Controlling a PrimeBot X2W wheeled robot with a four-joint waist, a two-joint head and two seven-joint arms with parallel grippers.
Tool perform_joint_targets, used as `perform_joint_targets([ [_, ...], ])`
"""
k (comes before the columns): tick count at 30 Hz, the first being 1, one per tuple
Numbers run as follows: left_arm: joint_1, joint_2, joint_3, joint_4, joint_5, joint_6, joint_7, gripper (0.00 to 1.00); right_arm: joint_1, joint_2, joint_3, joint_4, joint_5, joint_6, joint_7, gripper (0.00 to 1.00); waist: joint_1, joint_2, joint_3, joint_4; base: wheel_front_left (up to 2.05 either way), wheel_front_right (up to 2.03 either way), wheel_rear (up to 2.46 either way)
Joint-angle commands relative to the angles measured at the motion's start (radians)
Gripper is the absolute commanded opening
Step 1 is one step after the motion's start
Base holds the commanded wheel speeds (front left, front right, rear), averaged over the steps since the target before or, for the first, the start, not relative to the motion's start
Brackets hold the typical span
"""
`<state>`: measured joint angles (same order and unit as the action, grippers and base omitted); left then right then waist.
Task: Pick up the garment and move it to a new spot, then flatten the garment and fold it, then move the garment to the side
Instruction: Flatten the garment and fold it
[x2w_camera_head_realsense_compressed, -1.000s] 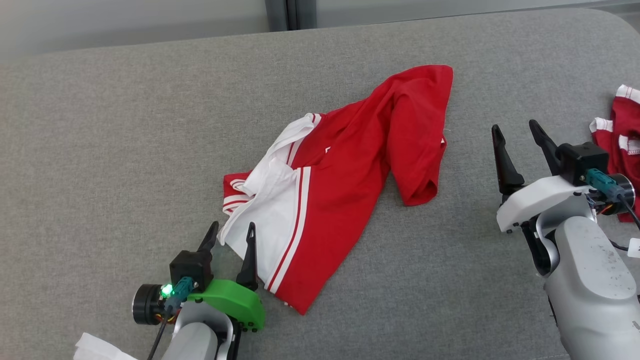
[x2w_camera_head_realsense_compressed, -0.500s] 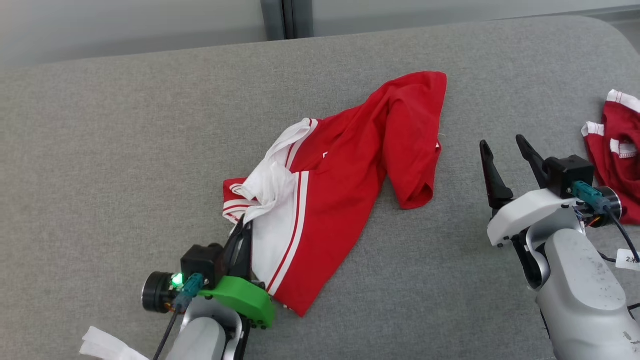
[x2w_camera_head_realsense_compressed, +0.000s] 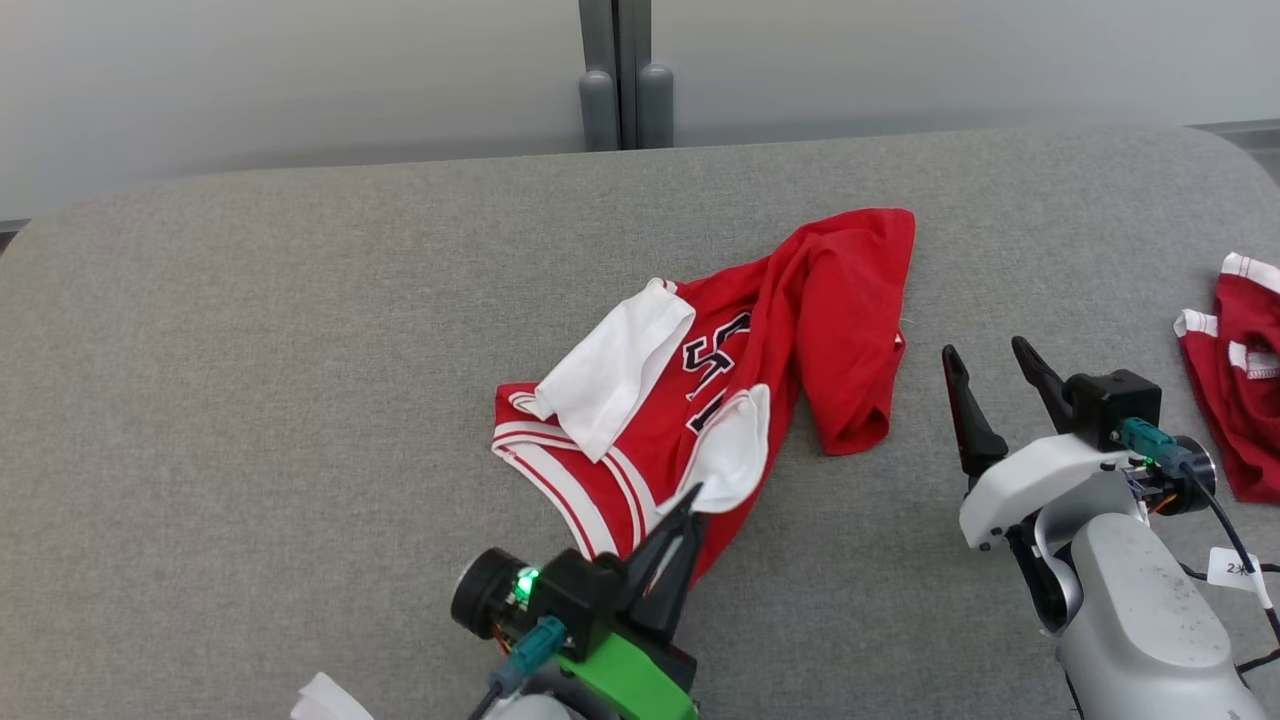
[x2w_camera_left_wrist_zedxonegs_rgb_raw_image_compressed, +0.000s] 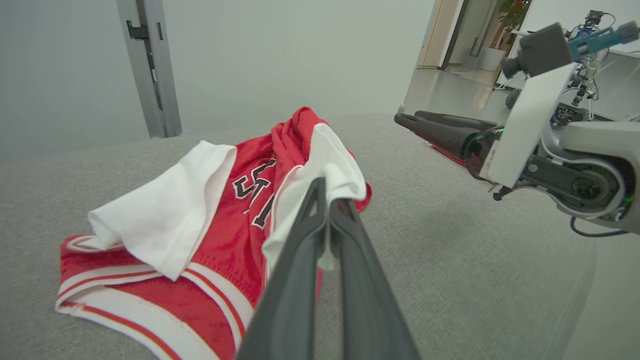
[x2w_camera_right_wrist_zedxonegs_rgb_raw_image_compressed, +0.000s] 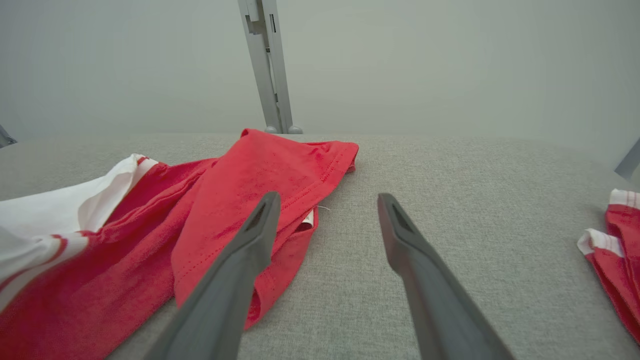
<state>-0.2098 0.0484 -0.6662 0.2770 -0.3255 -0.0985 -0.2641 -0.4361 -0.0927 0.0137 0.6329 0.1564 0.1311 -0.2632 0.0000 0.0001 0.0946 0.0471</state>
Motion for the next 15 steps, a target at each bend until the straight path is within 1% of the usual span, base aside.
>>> perform_joint_targets([
  [1, 0.017, 0.005, -0.031, 0.012, -0.021, -0.01, 0.0, 0.0, 0.022, -0.001, 0.001, 0.002, 0.004, -0.001, -0.002, 1.0, 0.0, -0.0001, -0.008, 0.005, 0.0, 0.0, 0.0],
  [3, 0.018, 0.005, -0.08, 0.051, -0.032, -0.02, 0.0, 0.0, 0.025, 0.0, 0.003, 0.003, 0.006, -0.001, -0.002, 1.0, 0.0, -0.0001, -0.009, 0.004, 0.0, 0.0, 0.0],
  [4, 0.014, 0.006, -0.094, 0.071, -0.047, -0.023, 0.0, 0.38, 0.025, -0.001, 0.003, 0.002, 0.007, -0.001, -0.002, 1.0, 0.0, -0.0001, -0.009, 0.003, 0.0, 0.0, 0.0],
  [5, 0.007, 0.006, -0.108, 0.092, -0.059, -0.024, 0.0, 1.0, 0.026, -0.002, 0.004, 0.002, 0.007, -0.001, -0.002, 1.0, 0.0, -0.0001, -0.008, 0.003, 0.0, 0.0, 0.0],
  [9, -0.015, 0.005, -0.096, 0.126, -0.085, -0.022, 0.0, 1.0, 0.025, -0.007, 0.002, 0.001, 0.008, -0.001, -0.002, 1.0, 0.0, -0.0001, 0.001, 0.002, 0.0, 0.0, 0.0],
  [12, -0.025, 0.005, -0.037, 0.124, -0.095, 0.007, 0.0, 1.0, 0.016, -0.007, 0.003, -0.002, 0.008, -0.001, -0.002, 1.0, 0.0, -0.0001, 0.011, 0.001, 0.0, 0.0, 0.0],
  [15, -0.029, 0.005, 0.045, 0.129, -0.079, 0.046, 0.0, 1.0, 0.004, -0.002, 0.006, -0.006, 0.002, -0.001, -0.002, 1.0, 0.0, -0.0001, 0.027, -0.001, 0.0, 0.0, 0.0],
])
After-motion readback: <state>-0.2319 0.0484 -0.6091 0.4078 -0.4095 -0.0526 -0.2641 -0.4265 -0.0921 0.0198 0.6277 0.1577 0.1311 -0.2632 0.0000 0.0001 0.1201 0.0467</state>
